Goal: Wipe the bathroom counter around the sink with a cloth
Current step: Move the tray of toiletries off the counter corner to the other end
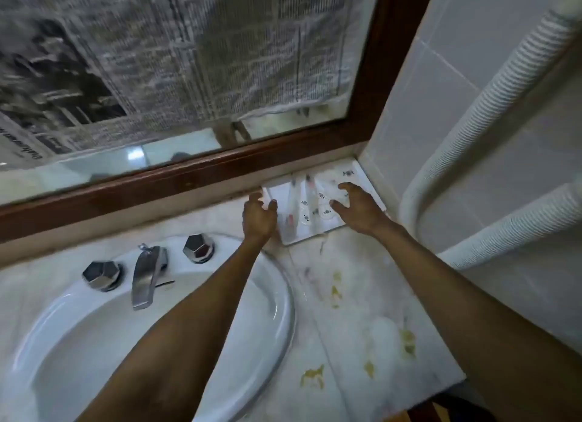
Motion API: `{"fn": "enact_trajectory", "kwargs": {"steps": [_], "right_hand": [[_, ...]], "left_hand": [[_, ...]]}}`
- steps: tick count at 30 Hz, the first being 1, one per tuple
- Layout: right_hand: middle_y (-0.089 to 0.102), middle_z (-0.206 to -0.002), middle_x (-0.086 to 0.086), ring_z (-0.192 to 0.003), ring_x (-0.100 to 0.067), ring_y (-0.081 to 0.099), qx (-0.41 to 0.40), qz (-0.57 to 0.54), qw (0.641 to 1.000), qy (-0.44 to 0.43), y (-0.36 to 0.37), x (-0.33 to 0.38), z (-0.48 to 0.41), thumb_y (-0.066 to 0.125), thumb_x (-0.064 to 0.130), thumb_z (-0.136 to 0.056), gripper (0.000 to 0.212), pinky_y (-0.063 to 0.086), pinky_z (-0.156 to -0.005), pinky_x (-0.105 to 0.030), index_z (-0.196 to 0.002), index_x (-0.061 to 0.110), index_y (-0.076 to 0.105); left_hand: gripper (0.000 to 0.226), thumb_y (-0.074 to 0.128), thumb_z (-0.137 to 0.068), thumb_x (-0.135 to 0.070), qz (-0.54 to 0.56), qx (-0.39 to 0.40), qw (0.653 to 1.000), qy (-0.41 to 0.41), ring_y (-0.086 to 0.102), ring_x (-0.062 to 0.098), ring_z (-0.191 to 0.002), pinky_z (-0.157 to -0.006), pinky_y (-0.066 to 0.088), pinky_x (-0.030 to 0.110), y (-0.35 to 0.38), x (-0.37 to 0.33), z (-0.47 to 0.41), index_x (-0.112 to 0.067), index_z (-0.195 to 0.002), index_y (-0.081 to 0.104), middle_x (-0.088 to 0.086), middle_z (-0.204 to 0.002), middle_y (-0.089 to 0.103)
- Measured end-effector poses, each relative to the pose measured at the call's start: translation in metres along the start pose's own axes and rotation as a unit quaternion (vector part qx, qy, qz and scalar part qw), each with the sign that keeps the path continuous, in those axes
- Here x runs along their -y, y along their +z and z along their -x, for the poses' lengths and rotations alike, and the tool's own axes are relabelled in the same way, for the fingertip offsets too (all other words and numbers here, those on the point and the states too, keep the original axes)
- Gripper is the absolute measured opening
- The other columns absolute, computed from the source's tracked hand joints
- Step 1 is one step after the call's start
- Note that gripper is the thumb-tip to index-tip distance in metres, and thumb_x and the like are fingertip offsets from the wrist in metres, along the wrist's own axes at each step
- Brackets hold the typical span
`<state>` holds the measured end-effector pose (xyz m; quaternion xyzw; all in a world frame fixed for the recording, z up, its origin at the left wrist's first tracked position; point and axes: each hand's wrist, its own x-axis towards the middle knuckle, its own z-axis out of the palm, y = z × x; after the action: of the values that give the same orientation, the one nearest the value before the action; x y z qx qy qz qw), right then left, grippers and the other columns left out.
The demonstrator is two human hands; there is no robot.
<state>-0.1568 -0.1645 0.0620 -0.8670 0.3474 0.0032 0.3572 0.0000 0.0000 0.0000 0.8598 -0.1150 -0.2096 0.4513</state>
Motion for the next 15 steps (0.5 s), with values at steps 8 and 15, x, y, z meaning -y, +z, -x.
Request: {"fn": "enact_trajectory", "kwargs": {"steps": [8,15], "right_hand": [[0.045,-0.145,-0.015,-0.131,-0.034,0.046,-0.024,0.005,0.998,0.066,0.002,-0.027,-0.009,0.06,0.032,-0.095,0.06,0.034,-0.111,-0.04,-0.143,0.005,0.039],[0.042,-0.147,-0.017,-0.138,-0.031,0.038,-0.047,0.002,0.995,0.085,-0.006,-0.043,-0.015,0.06,0.028,-0.095,0.061,0.027,-0.114,-0.038,-0.145,0.004,0.036]], "left_hand": [[0.047,0.063,-0.097,-0.038,0.059,0.036,0.992,-0.106,0.064,0.04,-0.108,-0.074,0.047,0.035,0.027,0.002,-0.023,0.007,-0.113,0.063,0.021,-0.106,0.067],[0.033,0.067,-0.09,-0.009,0.104,-0.026,0.988,-0.113,0.063,0.029,-0.097,-0.079,0.042,0.025,0.039,0.002,-0.013,-0.007,-0.12,0.056,0.011,-0.103,0.064]]}}
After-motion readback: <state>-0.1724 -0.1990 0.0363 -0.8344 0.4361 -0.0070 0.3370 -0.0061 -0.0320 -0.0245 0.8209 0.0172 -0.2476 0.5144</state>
